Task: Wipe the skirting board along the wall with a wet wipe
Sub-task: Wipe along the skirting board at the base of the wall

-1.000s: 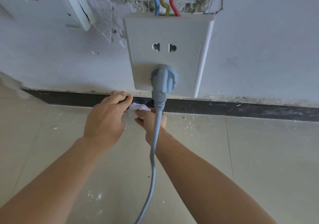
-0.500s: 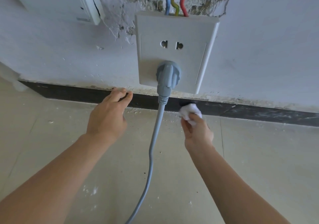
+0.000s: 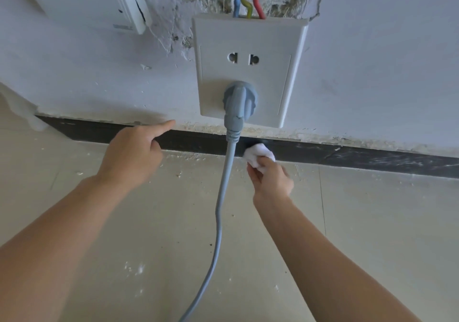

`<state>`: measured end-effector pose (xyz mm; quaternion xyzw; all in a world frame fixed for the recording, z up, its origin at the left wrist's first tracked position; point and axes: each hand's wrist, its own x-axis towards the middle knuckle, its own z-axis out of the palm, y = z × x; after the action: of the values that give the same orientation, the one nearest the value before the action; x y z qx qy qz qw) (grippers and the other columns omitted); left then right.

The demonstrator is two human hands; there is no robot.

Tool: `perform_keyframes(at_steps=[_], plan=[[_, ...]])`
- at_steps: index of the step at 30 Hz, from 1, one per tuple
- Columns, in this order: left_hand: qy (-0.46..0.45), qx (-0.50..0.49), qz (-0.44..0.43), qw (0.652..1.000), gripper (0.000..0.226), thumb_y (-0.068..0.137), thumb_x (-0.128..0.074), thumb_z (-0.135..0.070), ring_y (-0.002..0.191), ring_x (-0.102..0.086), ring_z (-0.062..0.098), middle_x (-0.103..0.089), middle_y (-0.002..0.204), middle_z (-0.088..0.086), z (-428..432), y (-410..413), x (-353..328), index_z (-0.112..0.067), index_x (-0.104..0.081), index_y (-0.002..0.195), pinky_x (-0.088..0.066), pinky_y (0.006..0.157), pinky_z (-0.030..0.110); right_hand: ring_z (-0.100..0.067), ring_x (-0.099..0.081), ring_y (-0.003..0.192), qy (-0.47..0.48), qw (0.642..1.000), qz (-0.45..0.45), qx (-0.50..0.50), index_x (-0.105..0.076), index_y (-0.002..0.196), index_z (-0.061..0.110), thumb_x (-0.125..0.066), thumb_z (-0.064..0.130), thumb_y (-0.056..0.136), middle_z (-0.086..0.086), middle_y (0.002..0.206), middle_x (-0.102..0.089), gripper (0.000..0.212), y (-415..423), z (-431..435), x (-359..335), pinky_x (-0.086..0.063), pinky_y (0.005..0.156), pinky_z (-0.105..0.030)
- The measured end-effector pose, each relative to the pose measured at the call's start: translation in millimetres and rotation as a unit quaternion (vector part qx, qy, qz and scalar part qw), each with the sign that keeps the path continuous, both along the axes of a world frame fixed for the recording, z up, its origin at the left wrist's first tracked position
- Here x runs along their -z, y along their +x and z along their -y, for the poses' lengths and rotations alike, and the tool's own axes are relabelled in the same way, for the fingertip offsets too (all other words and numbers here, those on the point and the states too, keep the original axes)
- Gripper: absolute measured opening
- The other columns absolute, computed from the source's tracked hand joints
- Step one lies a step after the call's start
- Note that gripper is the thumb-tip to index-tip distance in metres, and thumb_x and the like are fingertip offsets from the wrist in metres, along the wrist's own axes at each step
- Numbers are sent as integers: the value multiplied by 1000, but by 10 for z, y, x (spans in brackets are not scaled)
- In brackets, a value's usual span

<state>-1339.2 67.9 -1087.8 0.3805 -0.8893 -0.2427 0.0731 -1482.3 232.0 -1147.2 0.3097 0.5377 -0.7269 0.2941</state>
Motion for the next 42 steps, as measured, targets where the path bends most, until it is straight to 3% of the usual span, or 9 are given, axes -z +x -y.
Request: perform_keyframes(at_steps=[2,5,11,22,26,30,33,37,42], plan=[[-33,0,7,999,62,85,-41,8,63,-60,24,-71,110,8,-23,30,-22,-26,-57,134,-41,62,28,-29,-68,88,4,998,12,-67,-60,93,3,-65,-3,81,-16,94,-66,15,76,15,25,-60,79,-33],[-63,29,59,996,66,85,-43,8,127,-51,21,-42,148,-6,-38,69,32,-23,-45,143,-37,106,32,-22,-68,75,31,988,-2,-148,-59,91,8,-68,2,82,-10,86,-66,14,217,279,79,-60,78,-30],[-59,78,96,991,79,84,-40,11,144,-23,8,-22,157,-8,24,122,82,-24,-23,152,-16,118,29,-18,-66,63,52,985,-12,-164,-60,77,12,-70,6,77,-4,69,-66,12,434,781,281,-61,70,-31],[65,22,39,997,76,86,-36,10,135,-38,6,-28,153,-16,123,133,21,-37,-35,146,-34,93,13,-29,-71,90,2,878,27,-478,-55,80,8,-71,2,82,-8,83,-66,17,623,1191,209,-57,85,-35],[61,18,51,997,74,88,-38,9,109,-56,28,-27,154,-13,91,114,23,-37,-35,145,-34,61,9,-22,-68,77,-64,921,52,-380,-63,100,2,-64,11,90,-12,90,-69,14,514,1149,267,-59,80,-31],[48,25,48,997,73,88,-38,6,124,-52,17,-31,154,-11,77,127,38,-37,-33,147,-37,78,10,-19,-69,80,-150,936,51,-313,-60,105,6,-53,15,98,-12,97,-69,13,490,897,232,-59,73,-24],[24,-14,-4,1000,66,88,-42,5,82,-61,12,-64,119,5,-19,129,9,-29,-44,144,-37,63,15,-22,-74,70,-139,955,77,-249,-59,116,2,-52,11,97,-17,93,-70,22,350,578,253,-60,60,-25],[-20,-63,-129,989,38,89,-51,-1,89,-63,14,-68,107,2,-110,141,84,-15,-65,121,-44,75,21,-25,-72,75,-41,953,35,-297,-61,109,2,-62,13,90,-17,89,-71,22,45,147,139,-61,66,-30],[-17,1,97,995,13,94,-52,-31,58,-48,8,-47,65,-11,-447,169,198,-22,-54,85,-30,49,22,-26,-71,76,75,921,-38,-379,-62,100,6,-64,12,86,-18,91,-71,15,-253,-300,-192,-58,67,-28]])
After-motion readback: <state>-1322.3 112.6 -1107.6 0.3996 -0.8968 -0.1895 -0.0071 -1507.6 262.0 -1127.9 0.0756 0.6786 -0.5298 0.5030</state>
